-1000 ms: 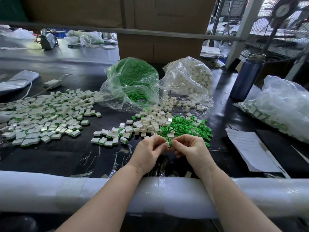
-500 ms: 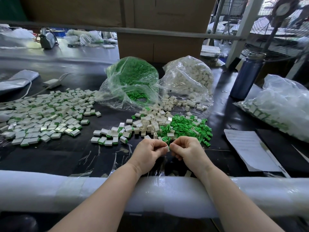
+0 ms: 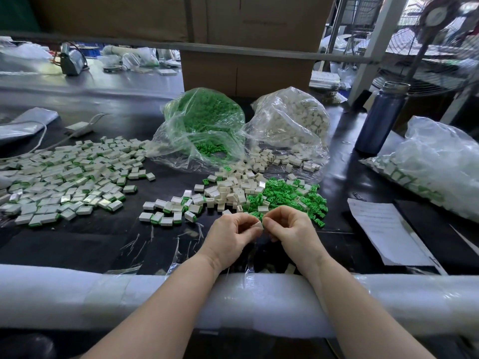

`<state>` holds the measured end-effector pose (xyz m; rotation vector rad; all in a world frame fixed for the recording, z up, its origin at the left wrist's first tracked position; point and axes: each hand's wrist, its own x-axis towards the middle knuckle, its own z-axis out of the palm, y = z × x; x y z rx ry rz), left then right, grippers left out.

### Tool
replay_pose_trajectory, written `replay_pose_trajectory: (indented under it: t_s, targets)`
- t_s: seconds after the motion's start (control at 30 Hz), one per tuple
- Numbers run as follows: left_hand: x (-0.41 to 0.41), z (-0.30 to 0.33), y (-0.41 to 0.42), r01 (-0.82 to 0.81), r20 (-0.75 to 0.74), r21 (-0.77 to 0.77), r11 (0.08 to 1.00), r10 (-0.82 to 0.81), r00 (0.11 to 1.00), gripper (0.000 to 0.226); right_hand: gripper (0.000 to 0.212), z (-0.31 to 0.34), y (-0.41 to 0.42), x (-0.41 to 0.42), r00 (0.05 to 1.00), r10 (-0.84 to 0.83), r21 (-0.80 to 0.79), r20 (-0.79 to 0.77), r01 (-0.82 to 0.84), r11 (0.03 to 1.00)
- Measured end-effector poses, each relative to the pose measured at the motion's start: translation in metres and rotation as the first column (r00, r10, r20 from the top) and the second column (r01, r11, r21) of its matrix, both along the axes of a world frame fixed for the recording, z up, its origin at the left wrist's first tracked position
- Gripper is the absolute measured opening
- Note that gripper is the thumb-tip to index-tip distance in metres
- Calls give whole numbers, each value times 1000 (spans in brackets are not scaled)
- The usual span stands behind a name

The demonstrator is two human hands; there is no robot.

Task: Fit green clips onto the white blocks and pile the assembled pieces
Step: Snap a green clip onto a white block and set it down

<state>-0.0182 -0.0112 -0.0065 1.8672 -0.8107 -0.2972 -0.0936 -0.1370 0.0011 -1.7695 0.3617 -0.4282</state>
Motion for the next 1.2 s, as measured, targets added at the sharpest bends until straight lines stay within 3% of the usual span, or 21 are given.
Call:
replay_pose_trajectory:
  t_s: [0.13,0.3,0.63,0.83,0.97,1.1,1.2]
  targets:
    - [0,-2,0,-10,19,10,1000,10,1000,22,12,-1,0,1,1000,-19,49,25,17,999]
    - [2,-4,0,-38,56,6,999,38,998,5,8,0,-2,-2,999,5,133,41,-11,991]
    - [2,-1,2,13,-13,84,996,-12,1000,14,18,-2,-1,1,998,-2,-20,-55,1,1000]
    - [1,-1,3,27,20,124,992,-30,999,14,20,-1,-2,0,992,47,-65,-115,-55,996]
    - [1,-1,1,17,34,85,996,-20,999,13,17,-1,0,0,998,27,-103,-51,-32,994]
    - [1,-2,-2,-3,16,9,1000,3,1000,8,14,-2,0,2,1000,-7,-42,19,8,999]
    - [0,-3,-1,-18,77,34,999,15,997,22,9,-3,-1,2,999,-29,-29,19,29,999]
